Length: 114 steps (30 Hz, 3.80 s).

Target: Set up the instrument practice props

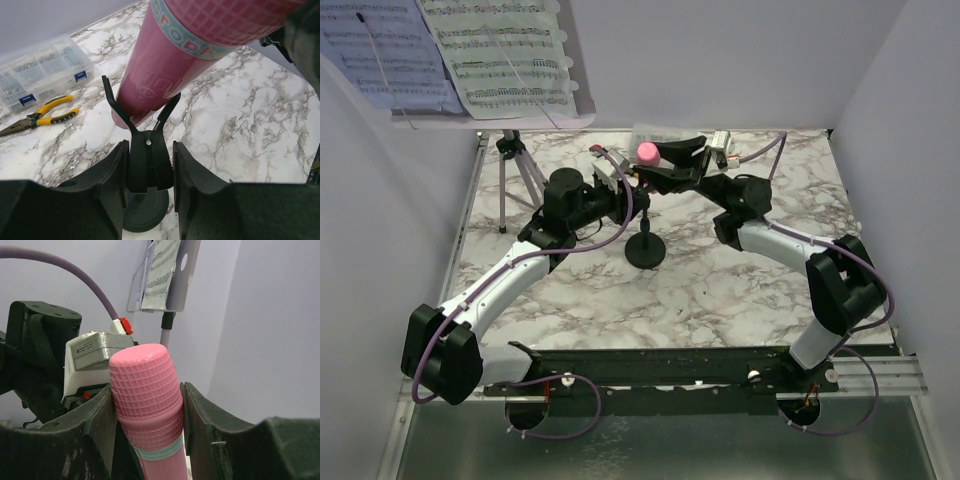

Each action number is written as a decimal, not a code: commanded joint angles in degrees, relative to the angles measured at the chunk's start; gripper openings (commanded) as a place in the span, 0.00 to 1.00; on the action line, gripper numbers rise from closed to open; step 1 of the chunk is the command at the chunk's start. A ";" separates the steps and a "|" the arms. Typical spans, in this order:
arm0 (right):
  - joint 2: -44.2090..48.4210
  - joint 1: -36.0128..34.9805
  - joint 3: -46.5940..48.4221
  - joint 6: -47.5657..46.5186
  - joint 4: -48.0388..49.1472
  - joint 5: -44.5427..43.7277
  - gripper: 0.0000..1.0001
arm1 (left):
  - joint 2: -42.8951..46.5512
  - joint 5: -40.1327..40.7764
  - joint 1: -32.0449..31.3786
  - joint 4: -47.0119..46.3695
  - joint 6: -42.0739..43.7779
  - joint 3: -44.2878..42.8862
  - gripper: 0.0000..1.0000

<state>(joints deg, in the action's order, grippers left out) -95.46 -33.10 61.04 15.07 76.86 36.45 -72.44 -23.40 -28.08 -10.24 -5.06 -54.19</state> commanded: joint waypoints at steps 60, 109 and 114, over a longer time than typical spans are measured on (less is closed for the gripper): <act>8.50 -3.80 7.11 4.70 -59.22 -19.62 0.80 | 13.83 4.89 1.00 4.86 -4.12 3.02 0.80; 9.82 -9.27 3.25 -1.02 -68.65 -29.90 0.84 | 12.88 6.95 1.18 5.75 -5.49 2.69 0.76; 13.58 -9.61 3.27 -0.46 -68.22 -29.10 0.88 | 13.33 6.71 1.22 5.76 -5.58 2.69 0.76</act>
<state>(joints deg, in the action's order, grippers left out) -85.21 -41.95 63.64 15.44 14.33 6.87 -59.37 -17.17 -27.11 -4.47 -10.17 -51.20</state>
